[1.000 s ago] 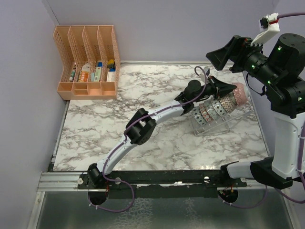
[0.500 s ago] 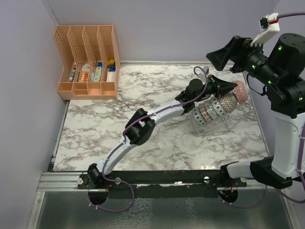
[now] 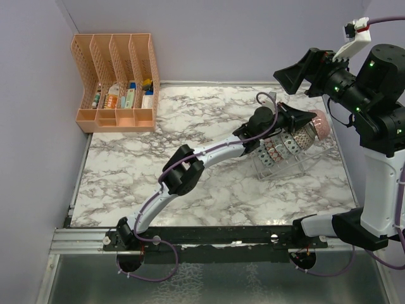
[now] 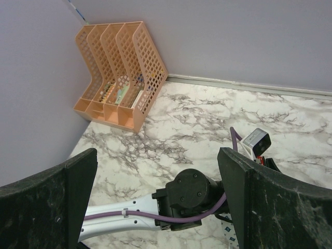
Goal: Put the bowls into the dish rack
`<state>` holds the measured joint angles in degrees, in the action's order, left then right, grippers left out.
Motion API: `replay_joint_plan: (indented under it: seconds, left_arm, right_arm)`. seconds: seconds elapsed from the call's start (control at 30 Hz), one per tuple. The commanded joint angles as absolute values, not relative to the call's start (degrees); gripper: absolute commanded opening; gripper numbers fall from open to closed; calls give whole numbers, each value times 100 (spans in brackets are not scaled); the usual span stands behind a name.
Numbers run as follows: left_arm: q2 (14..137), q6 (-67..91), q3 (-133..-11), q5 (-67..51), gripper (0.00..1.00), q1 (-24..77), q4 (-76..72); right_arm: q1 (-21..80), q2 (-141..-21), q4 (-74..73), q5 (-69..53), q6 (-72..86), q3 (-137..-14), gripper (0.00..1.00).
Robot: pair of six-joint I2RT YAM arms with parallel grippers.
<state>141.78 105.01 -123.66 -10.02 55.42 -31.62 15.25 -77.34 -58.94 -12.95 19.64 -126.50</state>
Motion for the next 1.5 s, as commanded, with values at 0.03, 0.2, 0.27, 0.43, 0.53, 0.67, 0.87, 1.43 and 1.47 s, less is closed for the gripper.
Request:
replay_joint_plan:
  seconds: [0.03,0.2,0.27,0.43,0.53,0.67,0.87,1.43,1.47]
  left_arm:
    - [13511,10475,-12092,-552,0,5624,-3519]
    - [13457,10425,-12039,-477,0,5656,-3576]
    - [13430,10404,-12024,-440,0,5681,-3535]
    - [13455,10423,-12098,-465,0,5742,-3434]
    - [13445,10437,-12086,-469,0,5769,-3389]
    - [13376,10407,-12044,-465,0,5800,-3298]
    - [13203,10380,-11770,-443,0,5814,-3118]
    - [13078,10435,-11307,-493,14,5888,-3131]
    - [13081,10440,-11297,-486,17,5893,-3140]
  right_arm:
    - [1485,-7601,-5915,-1424,1898,-12695,99]
    - [1485,-7566,-5905,-1457,1906,-12655,99]
    - [1485,-7559,-5902,-1472,1912,-12660,100]
    - [1485,-7527,-5923,-1468,1898,-12607,99]
    - [1485,-7508,-5922,-1473,1901,-12587,99]
    - [1485,-7497,-5908,-1474,1901,-12579,99]
    - [1485,-7471,-5921,-1459,1895,-12568,99]
    - [1485,-7429,-5914,-1469,1874,-12495,100]
    - [1485,-7427,-5922,-1468,1872,-12486,100]
